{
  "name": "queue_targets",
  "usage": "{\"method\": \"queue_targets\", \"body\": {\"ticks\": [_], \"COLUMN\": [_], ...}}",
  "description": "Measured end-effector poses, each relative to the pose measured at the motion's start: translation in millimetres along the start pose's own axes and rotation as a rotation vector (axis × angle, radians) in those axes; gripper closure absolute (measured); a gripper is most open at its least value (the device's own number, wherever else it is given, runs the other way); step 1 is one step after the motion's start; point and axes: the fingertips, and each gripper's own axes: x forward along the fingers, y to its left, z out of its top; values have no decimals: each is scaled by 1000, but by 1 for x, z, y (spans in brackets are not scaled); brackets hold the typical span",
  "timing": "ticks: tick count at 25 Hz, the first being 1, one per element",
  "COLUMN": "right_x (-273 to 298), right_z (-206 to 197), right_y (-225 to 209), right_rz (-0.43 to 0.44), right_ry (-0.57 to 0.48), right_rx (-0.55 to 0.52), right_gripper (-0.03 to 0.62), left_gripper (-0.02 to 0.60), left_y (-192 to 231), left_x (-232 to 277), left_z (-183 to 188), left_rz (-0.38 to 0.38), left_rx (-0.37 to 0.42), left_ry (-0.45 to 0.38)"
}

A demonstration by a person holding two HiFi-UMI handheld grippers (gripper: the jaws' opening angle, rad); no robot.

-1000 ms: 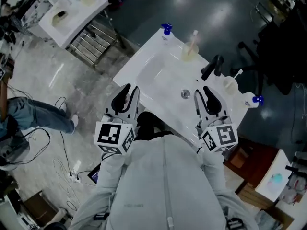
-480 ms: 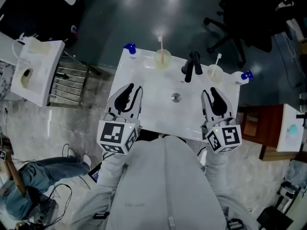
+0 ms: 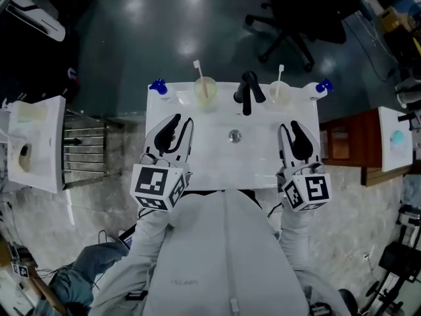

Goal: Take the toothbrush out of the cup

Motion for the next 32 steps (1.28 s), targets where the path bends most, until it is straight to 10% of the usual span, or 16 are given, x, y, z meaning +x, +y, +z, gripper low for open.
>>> {"method": "queue_targets", "body": {"ticks": [32], "right_x": [27], "right_z": [-13], "right_y": [-49], "right_rz": [17], "right_ry": [47], "right_rx": [36], "right_gripper": [488], "left_gripper": [442], "left_y": [-6], "left_x": [81], "left_z": [-7], "left_rz": [0], "left_rx": [-24], "left_ry": [59]}}
